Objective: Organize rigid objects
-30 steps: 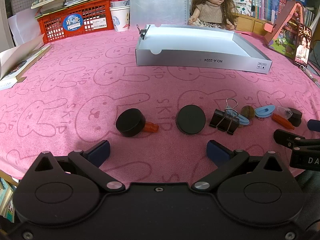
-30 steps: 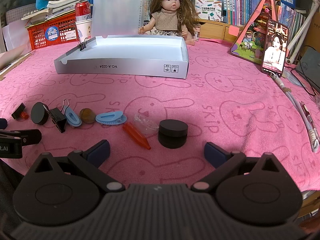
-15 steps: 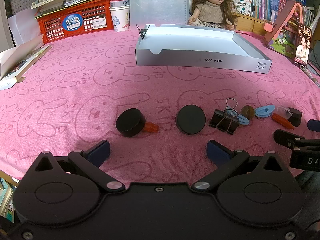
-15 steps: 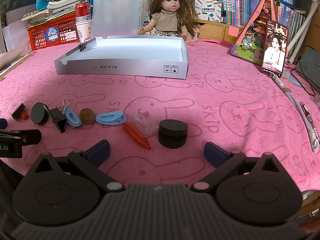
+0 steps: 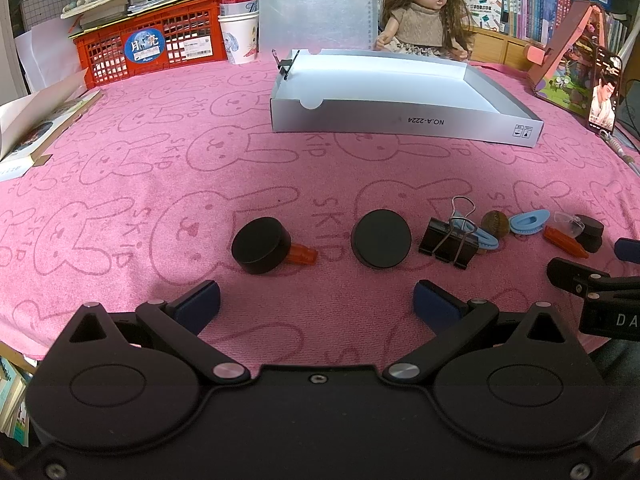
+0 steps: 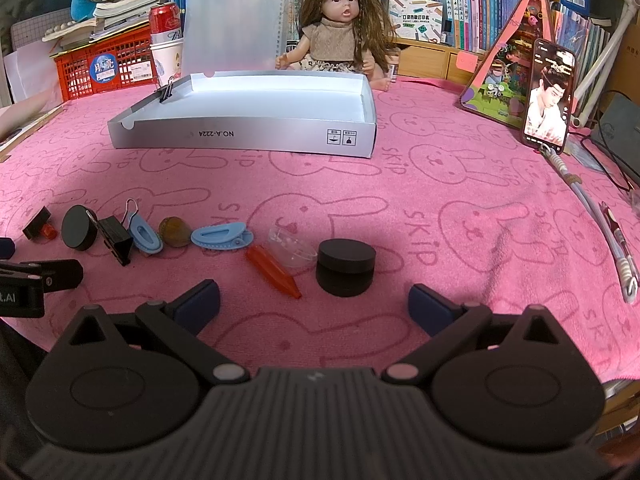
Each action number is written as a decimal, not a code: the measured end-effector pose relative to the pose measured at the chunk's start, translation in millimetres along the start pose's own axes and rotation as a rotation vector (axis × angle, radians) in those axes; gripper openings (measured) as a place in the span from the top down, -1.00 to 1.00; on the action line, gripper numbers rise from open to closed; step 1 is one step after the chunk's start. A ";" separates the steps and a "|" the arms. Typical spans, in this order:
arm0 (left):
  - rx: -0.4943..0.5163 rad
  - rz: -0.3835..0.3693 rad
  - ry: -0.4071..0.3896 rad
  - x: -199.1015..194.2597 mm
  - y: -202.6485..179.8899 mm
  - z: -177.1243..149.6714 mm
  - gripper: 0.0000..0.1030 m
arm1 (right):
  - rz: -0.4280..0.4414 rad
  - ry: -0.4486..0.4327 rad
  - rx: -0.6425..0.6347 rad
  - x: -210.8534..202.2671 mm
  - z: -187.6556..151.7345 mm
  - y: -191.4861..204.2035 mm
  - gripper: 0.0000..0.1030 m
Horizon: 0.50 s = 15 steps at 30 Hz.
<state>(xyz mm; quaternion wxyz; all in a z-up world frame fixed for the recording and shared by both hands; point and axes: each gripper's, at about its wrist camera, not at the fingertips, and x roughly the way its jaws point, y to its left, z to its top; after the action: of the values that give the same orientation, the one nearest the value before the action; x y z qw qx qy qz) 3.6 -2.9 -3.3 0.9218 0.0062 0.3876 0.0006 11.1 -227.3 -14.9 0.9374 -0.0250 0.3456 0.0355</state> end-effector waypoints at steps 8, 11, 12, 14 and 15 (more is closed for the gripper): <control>0.011 -0.015 -0.016 -2.3 1.5 -3.7 -1.00 | 0.006 -0.015 -0.002 0.0 -1.7 0.1 -1.00; 0.011 -0.015 -0.016 -3.3 1.6 -3.7 -1.00 | 0.009 -0.010 -0.005 0.2 -1.2 -0.4 -1.00; 0.011 -0.015 -0.016 -3.3 1.4 -3.7 -1.00 | 0.009 -0.010 -0.005 0.2 -1.1 -0.3 -1.00; 0.011 -0.015 -0.016 -3.6 1.7 -4.0 -1.00 | 0.011 -0.010 -0.007 0.5 -0.8 -0.5 -1.00; 0.011 -0.016 -0.016 -3.7 2.0 -3.8 -1.00 | 0.013 -0.010 -0.008 0.4 -0.6 -0.8 -1.00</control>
<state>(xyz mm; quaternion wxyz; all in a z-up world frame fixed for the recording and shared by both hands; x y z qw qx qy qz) -1.7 -1.0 -3.4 0.9249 0.0082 0.3801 -0.0087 11.0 -228.1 -15.6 0.9387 -0.0262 0.3410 0.0431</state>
